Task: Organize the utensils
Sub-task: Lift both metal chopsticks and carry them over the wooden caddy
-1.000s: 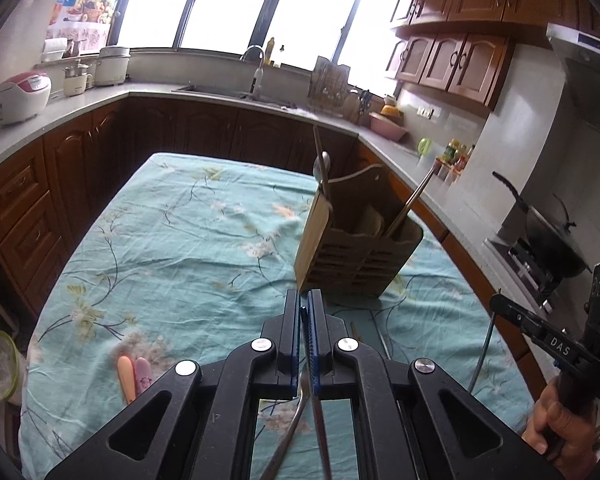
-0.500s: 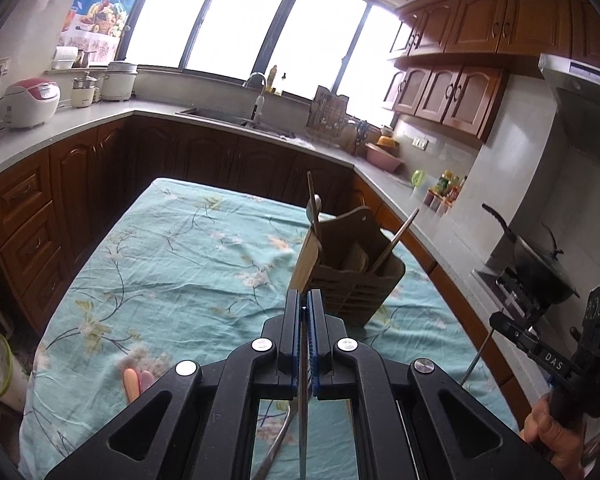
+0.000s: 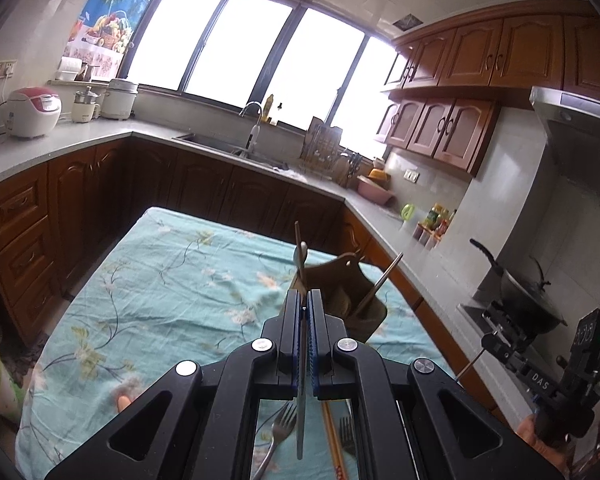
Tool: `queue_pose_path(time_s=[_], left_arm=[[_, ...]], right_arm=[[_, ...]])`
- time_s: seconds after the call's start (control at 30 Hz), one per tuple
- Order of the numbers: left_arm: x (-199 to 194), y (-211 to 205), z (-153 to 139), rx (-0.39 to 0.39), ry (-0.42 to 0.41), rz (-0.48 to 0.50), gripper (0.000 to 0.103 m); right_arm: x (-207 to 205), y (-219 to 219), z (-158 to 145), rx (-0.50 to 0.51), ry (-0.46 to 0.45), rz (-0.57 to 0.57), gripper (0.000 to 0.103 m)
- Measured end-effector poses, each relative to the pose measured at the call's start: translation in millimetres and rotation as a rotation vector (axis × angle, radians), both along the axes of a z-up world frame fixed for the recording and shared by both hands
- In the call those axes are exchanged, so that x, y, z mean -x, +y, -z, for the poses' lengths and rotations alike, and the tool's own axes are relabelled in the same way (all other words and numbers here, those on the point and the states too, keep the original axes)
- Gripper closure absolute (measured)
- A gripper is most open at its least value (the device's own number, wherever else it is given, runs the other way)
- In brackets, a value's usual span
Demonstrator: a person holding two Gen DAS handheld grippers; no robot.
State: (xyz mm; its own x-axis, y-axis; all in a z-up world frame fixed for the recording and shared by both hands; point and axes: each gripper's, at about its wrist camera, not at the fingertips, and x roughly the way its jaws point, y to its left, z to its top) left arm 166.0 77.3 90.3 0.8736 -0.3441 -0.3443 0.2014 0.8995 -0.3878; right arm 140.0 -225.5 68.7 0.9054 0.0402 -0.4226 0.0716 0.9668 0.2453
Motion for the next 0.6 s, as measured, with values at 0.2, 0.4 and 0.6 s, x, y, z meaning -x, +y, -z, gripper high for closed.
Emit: queue_pose_path(time_s=[0.2,0.4,0.6], left_arm=[[-8,1,-1,0.022,-0.02,0.0,0.101],[-22,1,-8,0.042,-0.05,-0.009,0.101],[-42,-2,-20,0.067,-0.121,-0.018,0.101]], right_arm=[[-6,-3,-7,0.001,-0.027,0.006,0.099],[-16,-10,-17,-0.014,-0.065,0.015,0.099],[-34,-20,-33,-0.028,-0.12,0.032,0.099]])
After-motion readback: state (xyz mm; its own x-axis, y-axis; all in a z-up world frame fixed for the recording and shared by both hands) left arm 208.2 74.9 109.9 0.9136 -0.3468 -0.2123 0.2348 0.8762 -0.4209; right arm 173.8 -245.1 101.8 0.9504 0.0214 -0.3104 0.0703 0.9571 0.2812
